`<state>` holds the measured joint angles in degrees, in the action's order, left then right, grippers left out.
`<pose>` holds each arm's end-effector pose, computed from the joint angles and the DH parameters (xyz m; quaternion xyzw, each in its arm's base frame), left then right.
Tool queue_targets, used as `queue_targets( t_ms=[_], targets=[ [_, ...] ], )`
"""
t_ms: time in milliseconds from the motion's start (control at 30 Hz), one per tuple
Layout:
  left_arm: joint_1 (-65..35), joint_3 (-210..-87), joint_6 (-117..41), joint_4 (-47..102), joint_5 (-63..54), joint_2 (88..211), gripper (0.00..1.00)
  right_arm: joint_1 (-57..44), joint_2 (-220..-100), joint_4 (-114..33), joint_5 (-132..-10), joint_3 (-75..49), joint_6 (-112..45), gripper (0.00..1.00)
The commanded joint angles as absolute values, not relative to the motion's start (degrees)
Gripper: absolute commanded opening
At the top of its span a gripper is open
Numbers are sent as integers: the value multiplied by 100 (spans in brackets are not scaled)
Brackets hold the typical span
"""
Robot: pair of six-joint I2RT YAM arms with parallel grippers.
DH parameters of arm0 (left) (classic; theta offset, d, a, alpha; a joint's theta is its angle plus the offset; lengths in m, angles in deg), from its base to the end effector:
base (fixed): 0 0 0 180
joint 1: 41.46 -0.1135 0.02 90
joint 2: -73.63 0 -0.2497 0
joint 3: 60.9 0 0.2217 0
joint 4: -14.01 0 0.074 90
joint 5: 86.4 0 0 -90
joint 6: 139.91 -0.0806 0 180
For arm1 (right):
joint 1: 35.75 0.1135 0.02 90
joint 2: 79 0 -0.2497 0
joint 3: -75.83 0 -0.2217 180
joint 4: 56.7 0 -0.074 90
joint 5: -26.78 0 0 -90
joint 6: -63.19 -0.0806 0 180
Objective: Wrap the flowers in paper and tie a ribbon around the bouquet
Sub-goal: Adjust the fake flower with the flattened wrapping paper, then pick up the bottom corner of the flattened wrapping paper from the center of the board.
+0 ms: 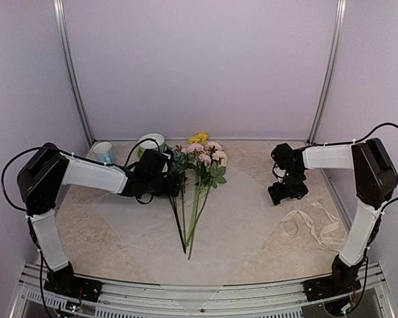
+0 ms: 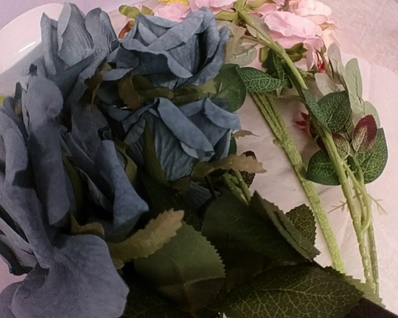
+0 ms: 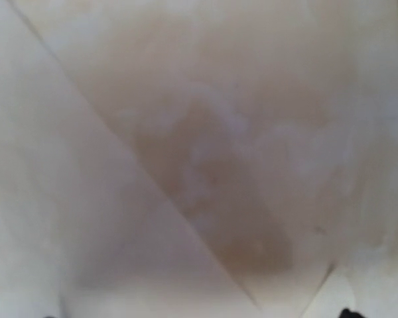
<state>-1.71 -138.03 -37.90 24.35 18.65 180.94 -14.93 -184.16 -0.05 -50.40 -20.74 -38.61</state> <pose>0.3220 -0.2406 0.1418 0.1626 0.8873 -0.0741 0.4252 0.3073 0.0977 0.1230 -0.0665 0.9865 -0.0783 0.1277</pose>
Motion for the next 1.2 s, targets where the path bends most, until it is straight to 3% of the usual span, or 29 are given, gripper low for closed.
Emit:
queue_targets(
  t_ms=[0, 100, 300, 633, 833, 1033, 1067, 1167],
  targets=[
    [-103, -14088, -3845, 2796, 2163, 17692, 99, -1542, -17976, 321, -5426, -1923, -3691, 92],
    [-94, -14186, -3853, 3067, 2244, 17516, 99, -1584, -17956, 245, -5684, -2076, -3756, 100],
    [-93, -14273, -3943, 3515, 2267, 17094, 99, -1650, -18231, -3, -6150, -2153, -3725, 100],
    [-413, -14099, -3698, 4223, 2051, 16492, 99, -1650, -18757, -56, -6293, -2257, -3642, 86],
    [-1517, -13062, -2720, 4074, 1665, 15943, 99, -1650, -18741, -135, -6288, -2323, -3746, 54],
    [-2104, -12315, -2344, 3568, 1205, 15815, 99, -1665, -18739, -246, -6362, -2266, -3787, 4],
    [-2111, -12262, -2342, 3536, 1216, 15824, 99, -1671, -18726, -252, -6364, -2246, -3793, 0],
    [-2115, -12214, -2374, 3525, 1174, 15921, 99, -1704, -18662, -314, -6530, -2234, -3775, 0]
  ],
)
